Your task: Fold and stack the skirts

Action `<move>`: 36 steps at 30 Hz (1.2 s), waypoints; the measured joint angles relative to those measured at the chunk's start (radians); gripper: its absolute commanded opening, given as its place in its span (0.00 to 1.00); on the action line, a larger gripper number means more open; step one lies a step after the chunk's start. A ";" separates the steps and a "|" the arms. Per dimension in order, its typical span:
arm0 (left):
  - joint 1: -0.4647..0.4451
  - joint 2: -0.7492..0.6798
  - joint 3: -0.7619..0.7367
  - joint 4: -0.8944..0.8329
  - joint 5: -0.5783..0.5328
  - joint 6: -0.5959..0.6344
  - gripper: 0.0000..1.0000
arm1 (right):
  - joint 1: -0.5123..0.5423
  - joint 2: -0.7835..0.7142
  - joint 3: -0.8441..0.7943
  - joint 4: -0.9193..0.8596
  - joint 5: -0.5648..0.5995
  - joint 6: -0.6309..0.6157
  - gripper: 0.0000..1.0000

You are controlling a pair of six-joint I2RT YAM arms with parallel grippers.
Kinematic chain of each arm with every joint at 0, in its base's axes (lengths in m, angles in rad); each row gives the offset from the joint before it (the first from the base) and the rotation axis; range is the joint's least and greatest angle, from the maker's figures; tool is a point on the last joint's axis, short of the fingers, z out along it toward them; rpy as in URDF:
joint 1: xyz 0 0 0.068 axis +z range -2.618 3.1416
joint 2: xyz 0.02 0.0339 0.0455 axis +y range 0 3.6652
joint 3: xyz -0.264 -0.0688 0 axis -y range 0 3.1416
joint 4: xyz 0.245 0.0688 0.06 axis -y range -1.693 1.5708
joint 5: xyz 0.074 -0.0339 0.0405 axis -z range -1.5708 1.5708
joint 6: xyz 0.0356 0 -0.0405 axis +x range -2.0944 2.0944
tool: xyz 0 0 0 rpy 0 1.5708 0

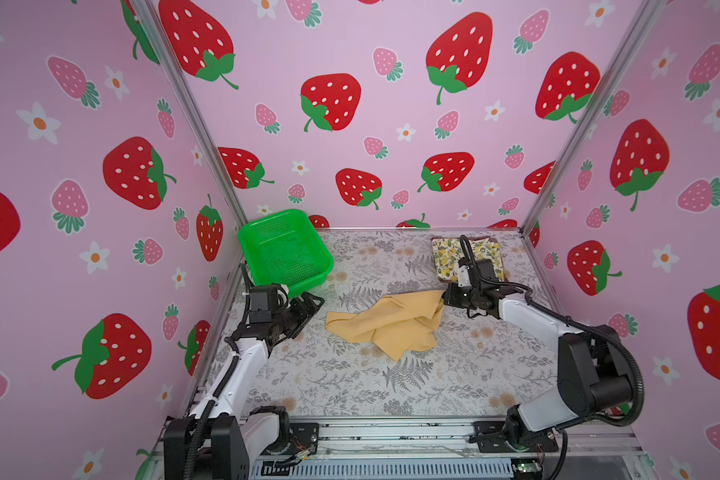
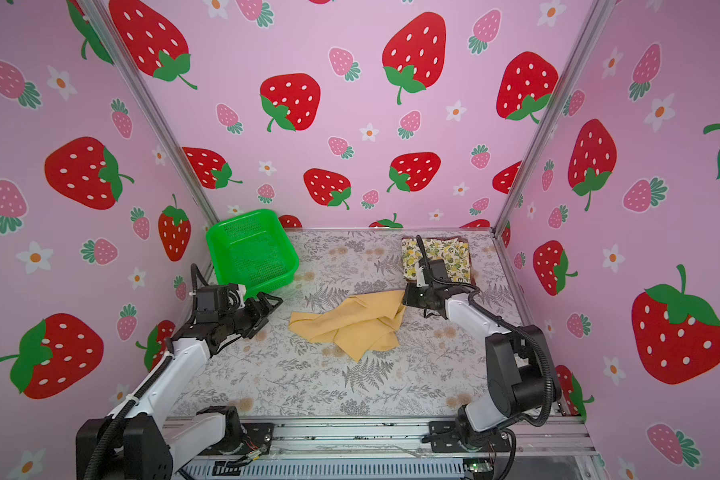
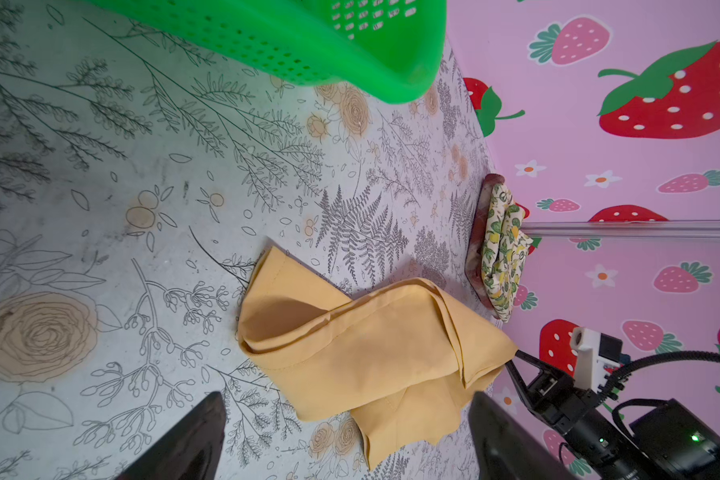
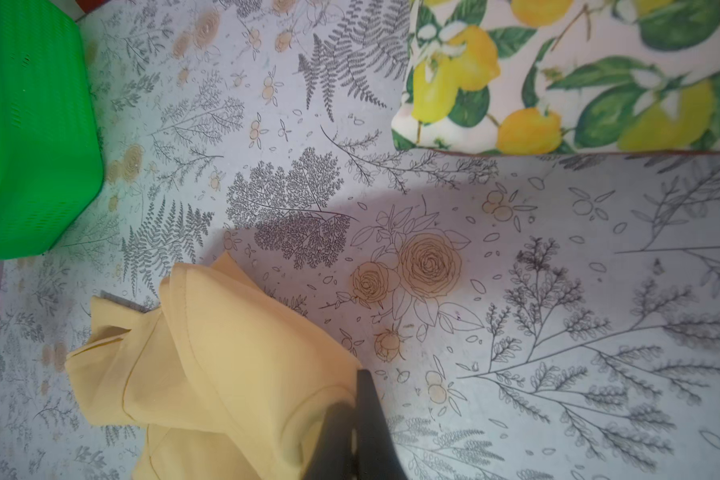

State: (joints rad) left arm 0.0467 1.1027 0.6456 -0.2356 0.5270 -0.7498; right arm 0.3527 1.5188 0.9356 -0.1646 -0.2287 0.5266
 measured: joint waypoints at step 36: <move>-0.537 0.703 0.462 0.146 -0.173 -0.067 0.87 | 0.241 -0.470 -0.435 -0.013 0.239 0.117 0.99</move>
State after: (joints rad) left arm -0.4904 1.8053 1.1072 -0.0898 0.3542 -0.8169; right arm 0.5934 1.0485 0.5007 -0.1780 0.0105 0.6441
